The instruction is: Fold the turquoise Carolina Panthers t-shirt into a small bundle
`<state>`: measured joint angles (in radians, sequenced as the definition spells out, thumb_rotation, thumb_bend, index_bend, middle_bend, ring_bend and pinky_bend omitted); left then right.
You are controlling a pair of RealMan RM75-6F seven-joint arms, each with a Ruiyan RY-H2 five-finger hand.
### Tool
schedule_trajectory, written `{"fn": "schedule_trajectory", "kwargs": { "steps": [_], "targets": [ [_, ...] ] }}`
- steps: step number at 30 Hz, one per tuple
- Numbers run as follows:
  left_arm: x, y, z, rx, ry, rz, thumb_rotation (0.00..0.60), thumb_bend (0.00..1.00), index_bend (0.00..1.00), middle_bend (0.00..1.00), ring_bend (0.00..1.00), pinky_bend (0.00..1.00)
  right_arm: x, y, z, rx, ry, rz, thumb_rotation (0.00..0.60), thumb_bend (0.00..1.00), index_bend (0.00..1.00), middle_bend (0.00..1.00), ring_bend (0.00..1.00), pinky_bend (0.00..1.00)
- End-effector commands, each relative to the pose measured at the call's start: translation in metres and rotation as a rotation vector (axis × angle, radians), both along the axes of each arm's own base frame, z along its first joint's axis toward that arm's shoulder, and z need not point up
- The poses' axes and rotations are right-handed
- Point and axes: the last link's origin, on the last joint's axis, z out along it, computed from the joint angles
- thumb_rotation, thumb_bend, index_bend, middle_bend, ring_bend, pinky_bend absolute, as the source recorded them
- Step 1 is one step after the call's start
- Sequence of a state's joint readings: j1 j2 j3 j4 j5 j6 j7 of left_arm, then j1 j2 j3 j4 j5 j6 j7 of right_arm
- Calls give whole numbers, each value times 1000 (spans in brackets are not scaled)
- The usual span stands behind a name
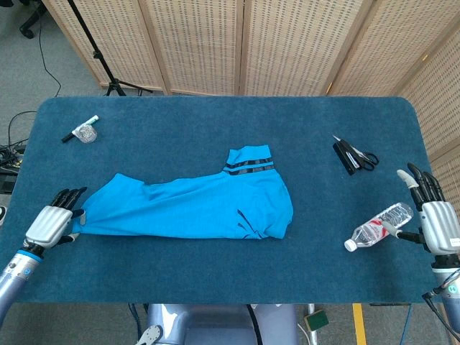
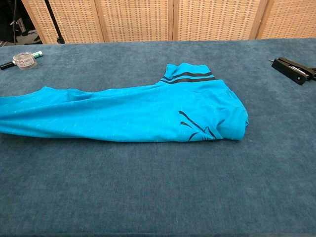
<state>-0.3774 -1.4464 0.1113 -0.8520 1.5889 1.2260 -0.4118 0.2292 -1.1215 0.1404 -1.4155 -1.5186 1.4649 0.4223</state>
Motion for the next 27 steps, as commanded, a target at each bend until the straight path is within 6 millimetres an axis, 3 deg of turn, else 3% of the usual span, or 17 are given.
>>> {"fn": "schedule_trajectory", "kwargs": {
  "steps": [1,9,21,27],
  "targets": [
    [-6,-1,7,20,5,19,600,473,854,0,0,0,0,0,0,1,0,0,600,0,0,0,0,0],
    [-21,-4,32,95,-25,72,600,476,855,0,0,0,0,0,-1,2,4,-2,600,0,0,0,0,0],
    [-46,-3,95,301,-138,160,600,476,855,0,0,0,1,0,-4,8,12,-1,600,0,0,0,0,0],
    [-62,0,116,371,-142,219,600,476,855,0,0,0,1,0,-5,10,17,-1,600,0,0,0,0,0]
  ]
}}
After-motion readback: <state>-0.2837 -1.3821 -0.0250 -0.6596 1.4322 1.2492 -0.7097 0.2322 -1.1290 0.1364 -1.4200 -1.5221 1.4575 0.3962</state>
